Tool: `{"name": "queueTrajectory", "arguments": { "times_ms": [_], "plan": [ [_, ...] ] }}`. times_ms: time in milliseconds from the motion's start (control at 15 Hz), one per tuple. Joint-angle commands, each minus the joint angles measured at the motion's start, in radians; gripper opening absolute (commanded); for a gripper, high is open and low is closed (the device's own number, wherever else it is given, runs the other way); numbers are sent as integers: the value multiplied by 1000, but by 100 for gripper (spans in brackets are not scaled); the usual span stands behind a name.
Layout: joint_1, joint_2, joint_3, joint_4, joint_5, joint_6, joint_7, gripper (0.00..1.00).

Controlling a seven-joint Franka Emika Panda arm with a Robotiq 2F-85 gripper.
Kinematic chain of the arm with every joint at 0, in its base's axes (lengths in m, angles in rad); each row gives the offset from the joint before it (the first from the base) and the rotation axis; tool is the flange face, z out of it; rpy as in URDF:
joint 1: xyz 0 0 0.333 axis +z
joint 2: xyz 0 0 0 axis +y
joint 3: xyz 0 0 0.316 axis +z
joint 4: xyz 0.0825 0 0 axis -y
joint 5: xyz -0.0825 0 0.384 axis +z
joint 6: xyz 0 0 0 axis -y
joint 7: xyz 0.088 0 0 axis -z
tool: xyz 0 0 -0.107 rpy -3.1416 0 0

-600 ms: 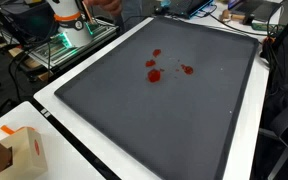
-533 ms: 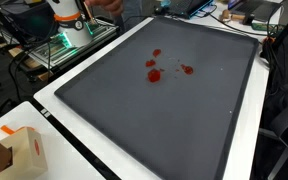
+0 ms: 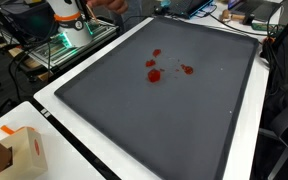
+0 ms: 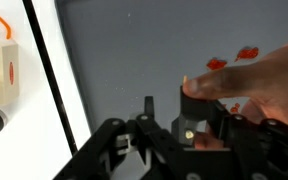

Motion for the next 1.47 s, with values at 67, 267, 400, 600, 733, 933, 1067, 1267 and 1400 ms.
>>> {"name": "queueTrajectory", "arguments": {
  "times_ms": [67,267,400,600,733,933,1067,1267,1400],
  "plan": [
    [-13,7,11,5,8,-6,-17,18],
    [-12,7,13,5,9,-7,-20,0],
    [-11,9,15,7,7,-9,-23,3],
    [-13,4,20,3,5,-3,-9,13],
    [-13,5,21,3,5,-3,-10,13],
    [-13,5,21,3,5,-3,-10,13],
    [-13,5,21,3,5,-3,-10,13],
    [-13,5,21,3,5,-3,-10,13],
    [-13,5,21,3,5,-3,-10,13]
  ]
}}
